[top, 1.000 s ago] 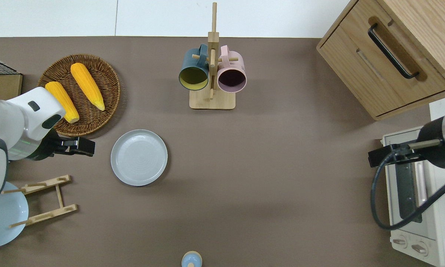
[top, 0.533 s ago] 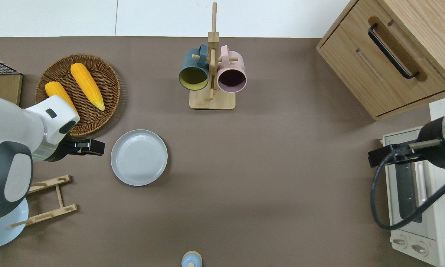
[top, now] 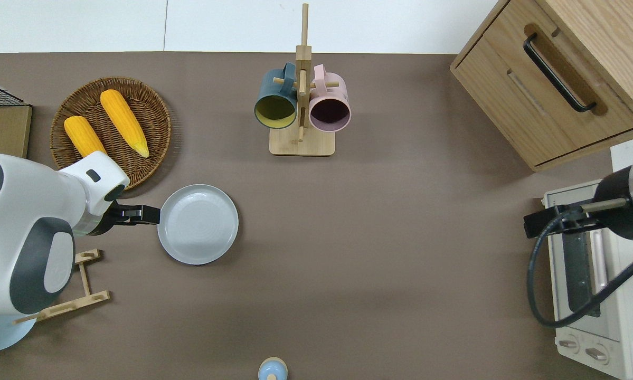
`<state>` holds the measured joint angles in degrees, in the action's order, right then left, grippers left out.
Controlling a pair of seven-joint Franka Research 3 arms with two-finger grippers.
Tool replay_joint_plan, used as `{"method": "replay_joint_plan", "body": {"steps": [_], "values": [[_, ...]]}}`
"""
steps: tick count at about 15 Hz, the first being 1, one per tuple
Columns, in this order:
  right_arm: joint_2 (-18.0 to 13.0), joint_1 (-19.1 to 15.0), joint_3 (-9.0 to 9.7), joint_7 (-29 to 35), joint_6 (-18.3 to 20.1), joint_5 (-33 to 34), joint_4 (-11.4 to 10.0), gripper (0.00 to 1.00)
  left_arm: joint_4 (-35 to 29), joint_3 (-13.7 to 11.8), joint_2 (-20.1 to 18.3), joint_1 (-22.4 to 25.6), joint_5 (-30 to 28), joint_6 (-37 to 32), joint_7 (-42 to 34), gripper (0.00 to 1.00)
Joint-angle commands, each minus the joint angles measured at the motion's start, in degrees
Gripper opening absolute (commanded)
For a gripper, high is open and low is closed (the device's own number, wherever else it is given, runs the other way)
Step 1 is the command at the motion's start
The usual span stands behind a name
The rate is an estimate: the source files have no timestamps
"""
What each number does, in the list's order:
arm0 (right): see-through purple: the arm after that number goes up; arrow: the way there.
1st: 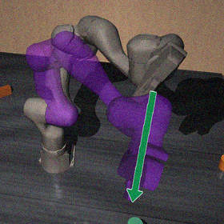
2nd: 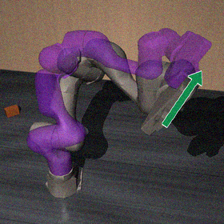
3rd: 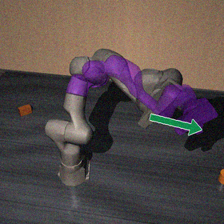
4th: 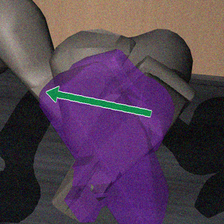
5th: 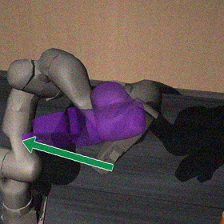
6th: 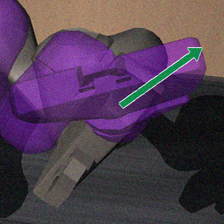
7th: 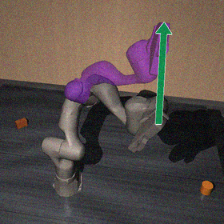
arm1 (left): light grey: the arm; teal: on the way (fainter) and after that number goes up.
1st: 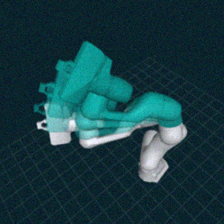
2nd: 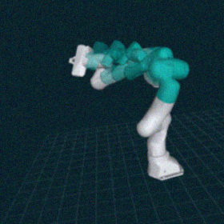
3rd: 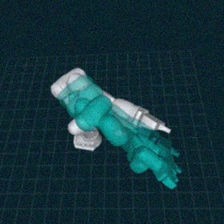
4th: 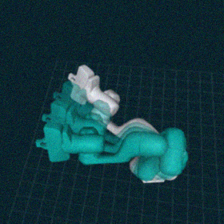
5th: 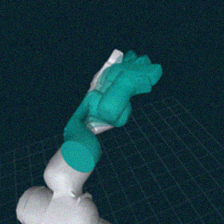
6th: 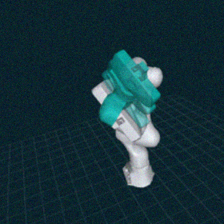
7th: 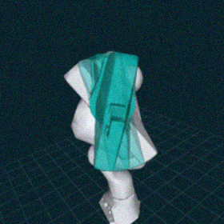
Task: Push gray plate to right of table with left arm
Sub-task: 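Move the left gripper forward to the near edge of the gray plate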
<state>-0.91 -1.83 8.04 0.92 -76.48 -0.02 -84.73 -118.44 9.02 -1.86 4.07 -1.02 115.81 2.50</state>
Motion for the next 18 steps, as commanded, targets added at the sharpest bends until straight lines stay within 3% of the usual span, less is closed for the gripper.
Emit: {"method": "replay_joint_plan", "body": {"steps": [1, 8, 18], "values": [[-0.14, -1.15, 0.92, 0.75, 0.89, -0.25, 0.53, 0.983, -7.06, -0.32, -2.27, -0.29, 0.15, 7.48, 0.84, 0.99], [-0.14, -1.07, 0.92, 0.75, 0.89, -0.25, 0.53, 0.983, -14.80, -0.32, 0.01, -0.38, 0.15, 20.23, 1.46, 0.99], [-0.14, -1.07, 0.92, 0.75, 0.89, -0.25, 0.53, 0.983, -16.21, -0.32, 4.49, -0.46, 0.15, 26.66, 1.98, 0.99]]}}
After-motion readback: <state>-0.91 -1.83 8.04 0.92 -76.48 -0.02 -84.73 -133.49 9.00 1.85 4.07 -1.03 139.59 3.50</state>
